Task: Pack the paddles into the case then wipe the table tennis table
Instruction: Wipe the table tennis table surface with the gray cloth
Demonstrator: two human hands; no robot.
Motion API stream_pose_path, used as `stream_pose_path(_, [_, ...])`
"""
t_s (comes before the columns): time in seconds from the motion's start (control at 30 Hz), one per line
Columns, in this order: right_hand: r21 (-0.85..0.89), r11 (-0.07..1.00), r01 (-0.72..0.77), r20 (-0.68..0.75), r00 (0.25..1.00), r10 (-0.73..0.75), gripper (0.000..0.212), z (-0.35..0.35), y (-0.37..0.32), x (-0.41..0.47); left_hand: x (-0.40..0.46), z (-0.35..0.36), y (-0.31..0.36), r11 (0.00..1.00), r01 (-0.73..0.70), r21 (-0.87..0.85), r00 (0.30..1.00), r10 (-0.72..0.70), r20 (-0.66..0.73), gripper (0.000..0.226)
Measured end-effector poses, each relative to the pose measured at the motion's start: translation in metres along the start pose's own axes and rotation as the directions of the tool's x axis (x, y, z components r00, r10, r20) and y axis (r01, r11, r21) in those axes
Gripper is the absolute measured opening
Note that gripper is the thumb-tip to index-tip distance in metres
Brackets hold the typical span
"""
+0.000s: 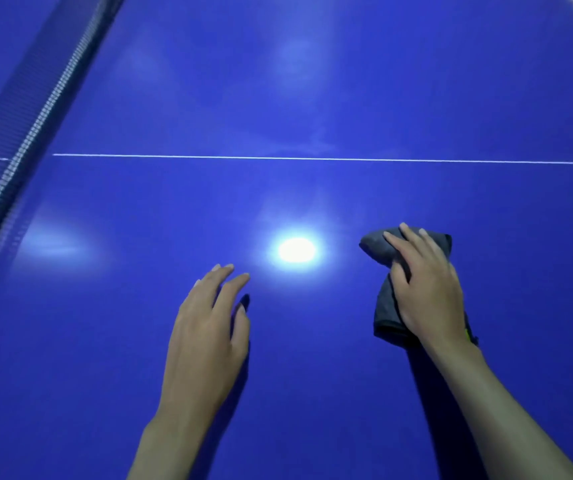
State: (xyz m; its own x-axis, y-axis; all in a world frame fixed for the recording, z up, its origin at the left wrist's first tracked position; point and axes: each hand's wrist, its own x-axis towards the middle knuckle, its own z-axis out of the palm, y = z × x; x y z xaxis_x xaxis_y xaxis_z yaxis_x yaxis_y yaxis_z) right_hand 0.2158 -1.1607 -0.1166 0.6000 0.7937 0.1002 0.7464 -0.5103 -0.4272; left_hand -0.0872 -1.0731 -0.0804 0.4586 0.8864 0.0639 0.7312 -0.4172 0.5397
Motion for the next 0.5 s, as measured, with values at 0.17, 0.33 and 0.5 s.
stream_pose_path(0.17, [-0.016,1.000,-0.012,-0.009,1.000,0.012,0.045,-0.006,0.018,0.032,0.012,0.002,0.006,0.999,0.044,0.008,0.999,-0.044,-0.031,0.043])
stream_pose_path(0.33, [0.012,1.000,-0.016,-0.033,0.999,0.016,0.045,0.006,0.018,0.101,0.020,0.001,0.000,0.999,0.048,0.013,0.996,-0.047,-0.075,0.043])
stream_pose_path(0.5, [0.044,0.996,-0.080,-0.054,0.995,0.082,0.047,0.023,-0.011,0.159,0.032,-0.002,-0.022,1.000,0.016,0.004,0.994,-0.015,-0.109,0.038])
